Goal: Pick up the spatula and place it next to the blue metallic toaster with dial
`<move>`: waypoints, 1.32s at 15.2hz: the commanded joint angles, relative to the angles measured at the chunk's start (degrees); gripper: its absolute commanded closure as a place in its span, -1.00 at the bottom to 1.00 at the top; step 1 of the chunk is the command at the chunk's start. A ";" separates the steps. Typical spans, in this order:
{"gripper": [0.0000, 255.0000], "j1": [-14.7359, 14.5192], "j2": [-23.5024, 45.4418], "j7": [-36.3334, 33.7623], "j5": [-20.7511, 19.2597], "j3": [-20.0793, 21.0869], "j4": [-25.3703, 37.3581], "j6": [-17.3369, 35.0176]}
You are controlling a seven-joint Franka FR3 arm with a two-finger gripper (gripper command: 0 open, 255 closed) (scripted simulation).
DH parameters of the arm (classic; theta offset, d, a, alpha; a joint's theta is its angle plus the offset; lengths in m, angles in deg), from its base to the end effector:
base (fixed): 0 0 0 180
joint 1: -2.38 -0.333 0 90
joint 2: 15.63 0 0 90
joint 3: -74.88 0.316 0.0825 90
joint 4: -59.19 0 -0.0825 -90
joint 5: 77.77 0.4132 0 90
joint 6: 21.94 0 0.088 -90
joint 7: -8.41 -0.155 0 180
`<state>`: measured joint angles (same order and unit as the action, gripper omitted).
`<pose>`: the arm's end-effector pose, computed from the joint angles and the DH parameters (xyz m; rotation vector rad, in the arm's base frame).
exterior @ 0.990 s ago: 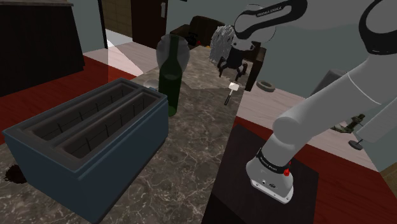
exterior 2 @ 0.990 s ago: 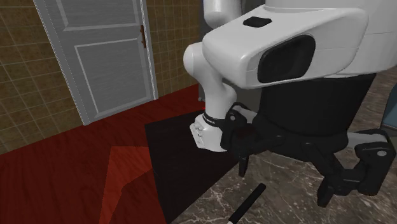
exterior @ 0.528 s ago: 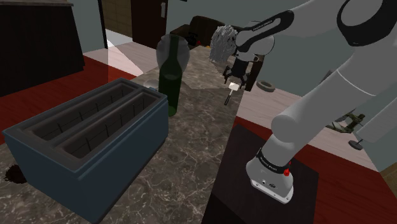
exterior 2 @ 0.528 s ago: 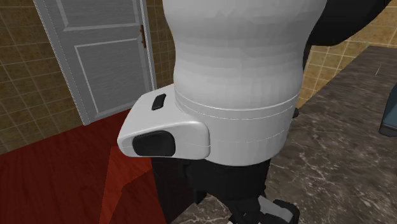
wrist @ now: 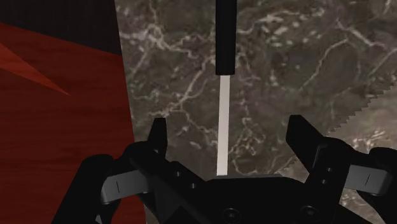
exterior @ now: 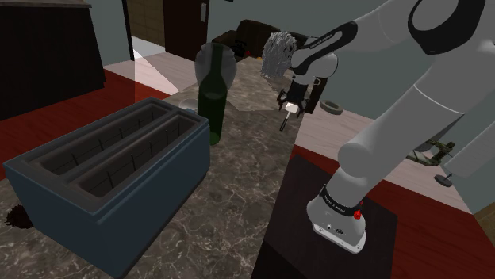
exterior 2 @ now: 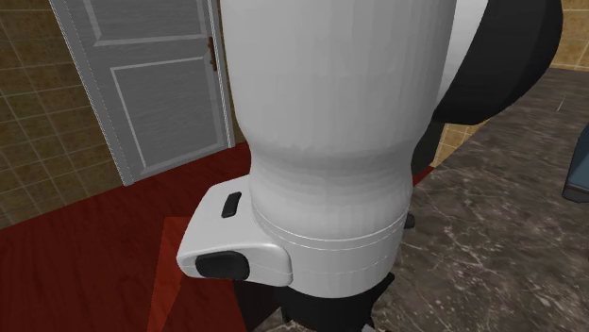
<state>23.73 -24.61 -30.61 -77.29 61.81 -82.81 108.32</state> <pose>0.3905 -0.2629 0.2755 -2.4839 1.8566 0.0837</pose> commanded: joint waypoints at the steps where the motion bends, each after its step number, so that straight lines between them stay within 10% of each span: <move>1: -1.00 -0.01 0.41 0.11 0.11 -0.04 -0.41 0.84; 7: -1.00 -0.01 0.42 0.12 0.12 -0.04 -0.41 0.84; 8: 1.00 -0.01 0.41 0.12 0.11 -0.04 -0.41 0.84; 20: 1.00 0.07 -1.19 -0.30 -0.33 0.09 0.57 -1.70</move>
<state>23.75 -25.16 -30.78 -77.45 61.87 -82.47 107.48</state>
